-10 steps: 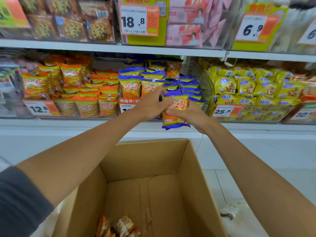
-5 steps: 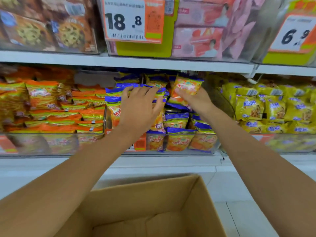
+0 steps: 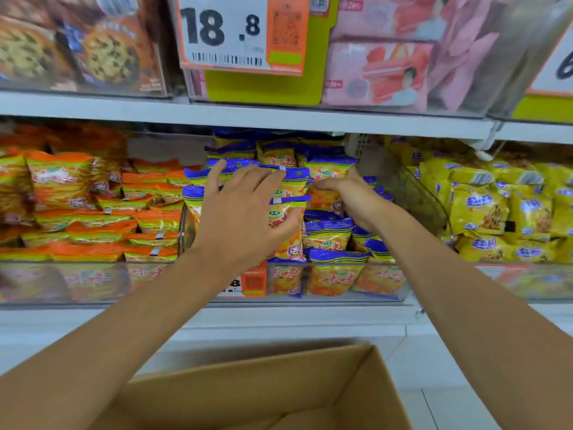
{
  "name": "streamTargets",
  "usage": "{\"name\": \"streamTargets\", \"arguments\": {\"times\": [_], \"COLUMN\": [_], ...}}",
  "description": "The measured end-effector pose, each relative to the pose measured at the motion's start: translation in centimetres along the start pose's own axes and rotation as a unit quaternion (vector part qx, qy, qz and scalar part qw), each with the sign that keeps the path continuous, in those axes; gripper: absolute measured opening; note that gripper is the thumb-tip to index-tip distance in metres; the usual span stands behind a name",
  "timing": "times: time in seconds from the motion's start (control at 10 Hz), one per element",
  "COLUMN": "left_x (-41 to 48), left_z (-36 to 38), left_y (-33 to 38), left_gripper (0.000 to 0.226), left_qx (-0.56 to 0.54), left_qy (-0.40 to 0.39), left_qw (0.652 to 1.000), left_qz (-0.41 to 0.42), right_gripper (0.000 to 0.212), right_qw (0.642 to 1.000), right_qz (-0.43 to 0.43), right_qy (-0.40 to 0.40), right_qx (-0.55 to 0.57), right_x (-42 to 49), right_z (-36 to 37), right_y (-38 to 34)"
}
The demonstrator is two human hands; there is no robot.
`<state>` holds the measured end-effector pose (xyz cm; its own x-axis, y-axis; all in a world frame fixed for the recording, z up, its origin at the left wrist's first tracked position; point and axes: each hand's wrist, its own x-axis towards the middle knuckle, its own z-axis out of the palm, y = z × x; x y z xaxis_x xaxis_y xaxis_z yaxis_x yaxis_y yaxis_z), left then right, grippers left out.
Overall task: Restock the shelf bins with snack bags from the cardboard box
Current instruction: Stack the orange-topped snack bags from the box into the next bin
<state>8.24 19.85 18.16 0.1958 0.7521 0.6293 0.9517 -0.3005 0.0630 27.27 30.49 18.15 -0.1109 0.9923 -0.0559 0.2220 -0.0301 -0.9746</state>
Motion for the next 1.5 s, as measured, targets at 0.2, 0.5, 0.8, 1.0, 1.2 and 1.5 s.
{"name": "streamTargets", "arguments": {"times": [0.2, 0.5, 0.8, 1.0, 1.2, 1.5], "left_x": [-0.3, -0.4, -0.7, -0.7, -0.7, -0.7], "left_z": [-0.3, -0.3, -0.5, -0.7, -0.6, -0.7], "left_y": [0.1, 0.3, 0.3, 0.4, 0.4, 0.4], "left_gripper": [0.067, 0.062, 0.063, 0.067, 0.068, 0.072], "left_qx": [-0.003, 0.006, 0.012, 0.015, 0.018, 0.030], "left_qy": [-0.009, 0.001, -0.003, -0.019, -0.029, -0.039], "left_qw": [1.000, 1.000, 1.000, 0.999, 0.999, 0.998], "left_qz": [-0.003, -0.013, -0.014, -0.023, -0.026, -0.028], "right_gripper": [0.038, 0.072, 0.052, 0.057, 0.045, 0.050], "right_qw": [0.997, 0.956, 0.943, 0.947, 0.952, 0.947], "right_qz": [0.022, -0.170, -0.202, -0.200, -0.183, -0.191], "right_qy": [0.027, 0.111, 0.152, 0.166, 0.176, 0.114], "right_qx": [-0.068, -0.209, -0.217, -0.186, -0.173, -0.232], "right_x": [0.1, -1.1, -1.3, -1.5, -1.5, -2.4], "right_z": [-0.1, -0.9, -0.5, -0.2, -0.6, -1.5], "right_y": [-0.3, 0.1, 1.6, 1.1, -0.1, 0.6]}}
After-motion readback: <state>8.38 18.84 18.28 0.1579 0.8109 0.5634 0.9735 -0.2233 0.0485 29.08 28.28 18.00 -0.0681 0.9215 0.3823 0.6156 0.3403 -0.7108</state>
